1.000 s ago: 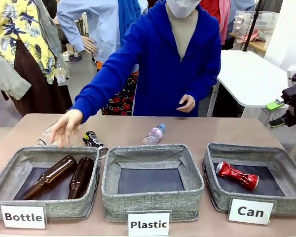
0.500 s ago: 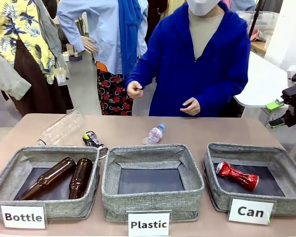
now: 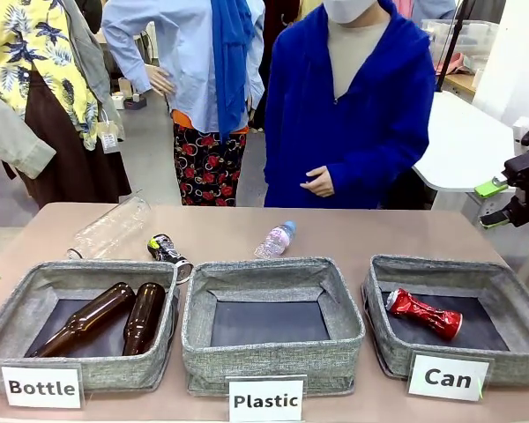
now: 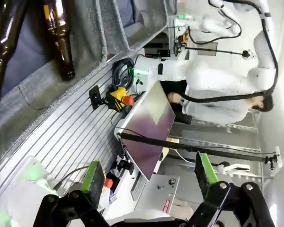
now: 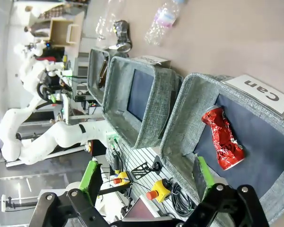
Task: Sort the can waste into the basket.
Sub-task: Pick up the can waste from the table and place it in the right Fabric basket.
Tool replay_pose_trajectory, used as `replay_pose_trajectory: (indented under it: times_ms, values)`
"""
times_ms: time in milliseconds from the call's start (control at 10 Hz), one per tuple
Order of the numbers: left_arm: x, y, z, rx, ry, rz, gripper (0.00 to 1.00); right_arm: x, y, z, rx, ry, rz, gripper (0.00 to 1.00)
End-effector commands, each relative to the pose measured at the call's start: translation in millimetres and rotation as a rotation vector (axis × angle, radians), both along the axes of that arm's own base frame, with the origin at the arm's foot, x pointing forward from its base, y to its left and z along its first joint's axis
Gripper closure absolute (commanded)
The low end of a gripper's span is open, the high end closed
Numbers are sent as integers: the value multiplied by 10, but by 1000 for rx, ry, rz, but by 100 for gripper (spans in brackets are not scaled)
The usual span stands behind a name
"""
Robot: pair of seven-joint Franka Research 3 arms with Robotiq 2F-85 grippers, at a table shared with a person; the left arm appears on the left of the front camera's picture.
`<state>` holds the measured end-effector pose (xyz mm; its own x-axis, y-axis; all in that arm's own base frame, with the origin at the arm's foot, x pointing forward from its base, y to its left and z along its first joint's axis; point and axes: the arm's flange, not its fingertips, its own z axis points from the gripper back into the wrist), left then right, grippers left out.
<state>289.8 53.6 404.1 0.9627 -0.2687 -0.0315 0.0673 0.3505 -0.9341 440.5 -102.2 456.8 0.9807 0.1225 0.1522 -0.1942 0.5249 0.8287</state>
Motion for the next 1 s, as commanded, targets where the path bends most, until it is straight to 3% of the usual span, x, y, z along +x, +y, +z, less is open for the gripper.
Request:
replay_pose_trajectory:
  times_ms: [0, 300, 400, 500, 800, 900]
  values:
    - [-96, 66, 90, -42, -24, -4, 0, -14, -20, 32, -3, -17, 13, 0]
    - [-59, 56, 70, -28, -11, 7, 0, -14, -20, 32, -3, -17, 13, 0]
    - [-185, 76, 225, 141, -119, 33, 0, -14, -20, 32, -3, -17, 13, 0]
    - [-102, 35, 374, 220, -122, 88, 0, -14, -20, 32, -3, -17, 13, 0]
    - [427, -519, 690, 474, -102, -9, 0, -14, -20, 32, -3, -17, 13, 0]
    - [675, -777, 744, 590, -101, 20, 0, -14, -20, 32, -3, -17, 13, 0]
